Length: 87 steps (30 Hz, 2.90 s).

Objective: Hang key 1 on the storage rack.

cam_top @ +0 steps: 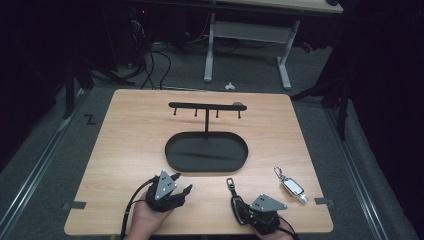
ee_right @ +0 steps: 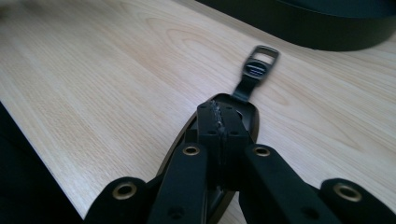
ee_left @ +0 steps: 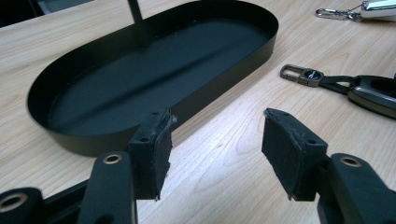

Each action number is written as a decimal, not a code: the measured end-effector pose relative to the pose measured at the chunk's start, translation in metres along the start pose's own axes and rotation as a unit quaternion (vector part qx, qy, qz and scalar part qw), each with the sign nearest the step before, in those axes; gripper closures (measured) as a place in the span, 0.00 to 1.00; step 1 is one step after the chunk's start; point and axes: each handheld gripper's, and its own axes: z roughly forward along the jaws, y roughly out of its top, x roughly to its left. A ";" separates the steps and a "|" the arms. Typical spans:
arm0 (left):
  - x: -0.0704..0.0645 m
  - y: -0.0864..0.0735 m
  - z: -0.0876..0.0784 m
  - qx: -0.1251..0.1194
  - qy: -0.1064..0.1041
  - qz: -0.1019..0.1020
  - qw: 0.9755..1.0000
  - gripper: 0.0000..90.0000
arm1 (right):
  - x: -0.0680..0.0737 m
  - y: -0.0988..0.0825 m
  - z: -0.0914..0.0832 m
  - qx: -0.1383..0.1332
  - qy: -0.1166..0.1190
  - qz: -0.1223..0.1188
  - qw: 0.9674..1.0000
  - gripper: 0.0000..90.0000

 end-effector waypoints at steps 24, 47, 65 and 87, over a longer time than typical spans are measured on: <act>-0.002 0.008 0.011 -0.007 -0.009 0.003 1.000 0.47 | -0.018 -0.019 -0.022 -0.003 -0.019 0.046 0.999 0.97; 0.024 0.014 -0.034 0.020 0.039 -0.024 0.999 0.44 | -0.070 -0.012 -0.029 -0.004 -0.074 0.089 0.993 0.75; 0.052 -0.038 -0.050 0.016 0.042 -0.046 0.998 0.35 | -0.077 0.016 -0.015 0.088 -0.070 0.064 0.992 0.50; 0.050 -0.039 -0.048 0.023 0.032 -0.035 0.999 0.35 | -0.084 0.043 0.003 0.280 -0.054 0.057 0.957 0.27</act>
